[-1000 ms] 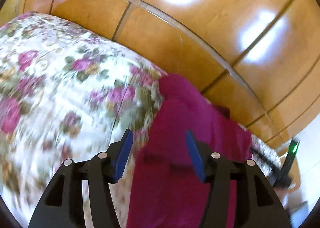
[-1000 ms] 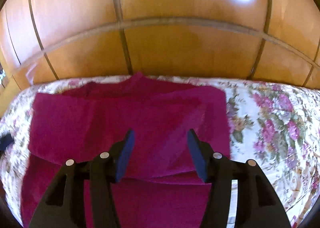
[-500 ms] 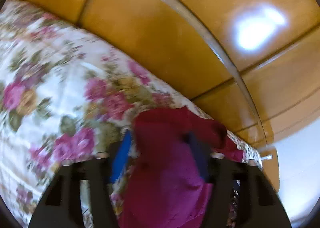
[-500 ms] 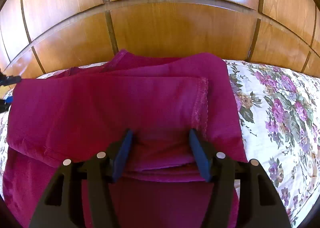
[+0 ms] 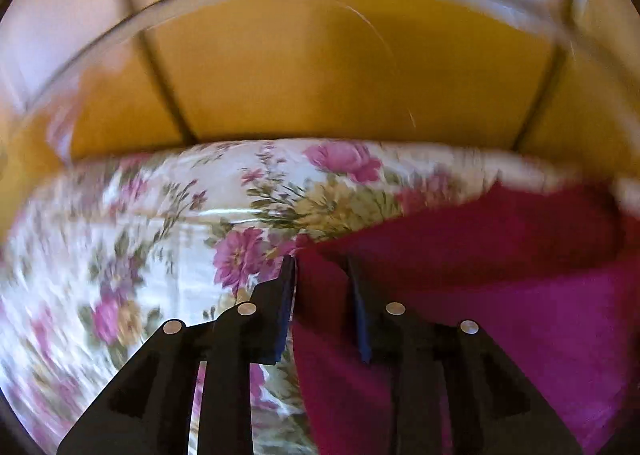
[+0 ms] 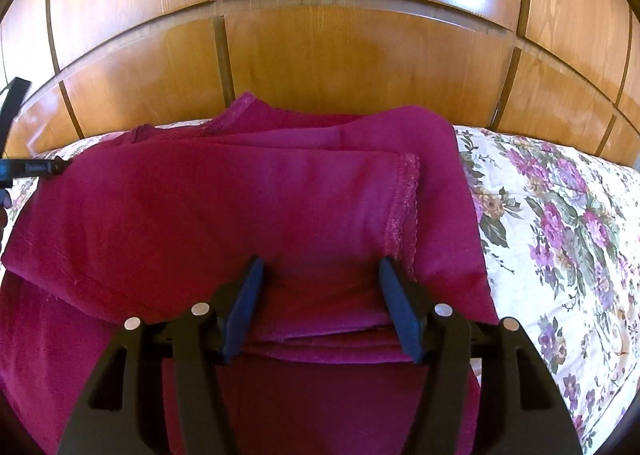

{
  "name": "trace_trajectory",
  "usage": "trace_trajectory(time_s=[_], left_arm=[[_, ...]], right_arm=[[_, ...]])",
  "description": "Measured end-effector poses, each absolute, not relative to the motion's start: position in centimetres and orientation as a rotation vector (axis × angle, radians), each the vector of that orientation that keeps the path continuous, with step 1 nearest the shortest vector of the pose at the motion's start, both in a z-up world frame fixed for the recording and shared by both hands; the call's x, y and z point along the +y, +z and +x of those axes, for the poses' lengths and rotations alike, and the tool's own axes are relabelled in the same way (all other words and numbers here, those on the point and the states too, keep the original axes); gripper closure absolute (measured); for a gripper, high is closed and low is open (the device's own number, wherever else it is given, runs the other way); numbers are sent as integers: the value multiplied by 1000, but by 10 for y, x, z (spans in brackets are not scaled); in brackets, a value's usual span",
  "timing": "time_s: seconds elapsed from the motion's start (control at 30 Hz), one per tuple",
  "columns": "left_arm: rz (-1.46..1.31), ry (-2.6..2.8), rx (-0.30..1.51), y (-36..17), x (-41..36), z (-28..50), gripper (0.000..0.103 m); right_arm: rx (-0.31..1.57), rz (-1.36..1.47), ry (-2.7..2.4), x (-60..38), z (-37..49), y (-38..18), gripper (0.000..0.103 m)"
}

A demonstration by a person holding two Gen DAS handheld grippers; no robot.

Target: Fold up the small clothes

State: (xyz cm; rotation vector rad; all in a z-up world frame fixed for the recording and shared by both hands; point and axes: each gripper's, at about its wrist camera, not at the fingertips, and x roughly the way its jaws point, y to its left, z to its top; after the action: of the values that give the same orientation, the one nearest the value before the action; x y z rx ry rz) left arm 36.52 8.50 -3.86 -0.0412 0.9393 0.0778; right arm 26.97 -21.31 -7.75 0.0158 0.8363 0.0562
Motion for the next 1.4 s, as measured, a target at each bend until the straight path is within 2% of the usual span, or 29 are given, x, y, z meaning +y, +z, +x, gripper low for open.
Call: trace_trajectory(time_s=[0.1, 0.23, 0.33, 0.43, 0.47, 0.63, 0.83, 0.87, 0.9, 0.97, 1.0, 1.03, 1.07, 1.4], left_arm=[[-233, 106, 846, -10, 109, 337, 68], [-182, -54, 754, 13, 92, 278, 68], [-62, -122, 791, -8, 60, 245, 68], [1, -47, 929, -62, 51, 257, 68], [-21, -56, 904, -70, 55, 259, 67], [-35, -2, 892, -65, 53, 257, 67], [-50, 8, 849, -31, 50, 211, 67], [-51, 3, 830, -24, 46, 195, 64], [-47, 2, 811, -18, 43, 180, 52], [-35, 6, 755, -4, 40, 153, 46], [-28, 3, 737, 1, 38, 143, 46], [-17, 0, 724, 5, 35, 134, 46], [-4, 0, 713, 8, 33, 124, 46], [1, -36, 697, 14, 31, 66, 46]], right_arm=[[837, 21, 58, -213, 270, -77, 42], [836, 24, 59, -215, 270, -76, 42], [836, 19, 56, -214, 271, -76, 42], [838, 13, 54, -213, 272, -77, 42], [839, 10, 53, -212, 272, -77, 42], [841, 14, 53, -214, 274, -78, 42], [841, 12, 51, -213, 273, -77, 42], [841, 9, 49, -213, 273, -76, 42], [841, 2, 47, -212, 272, -75, 41], [846, -10, 45, -211, 271, -73, 35], [853, -18, 43, -210, 269, -69, 31], [859, -20, 40, -210, 267, -67, 23], [866, -16, 16, -212, 263, -65, 9], [931, 13, 43, -237, 199, -59, 9]])
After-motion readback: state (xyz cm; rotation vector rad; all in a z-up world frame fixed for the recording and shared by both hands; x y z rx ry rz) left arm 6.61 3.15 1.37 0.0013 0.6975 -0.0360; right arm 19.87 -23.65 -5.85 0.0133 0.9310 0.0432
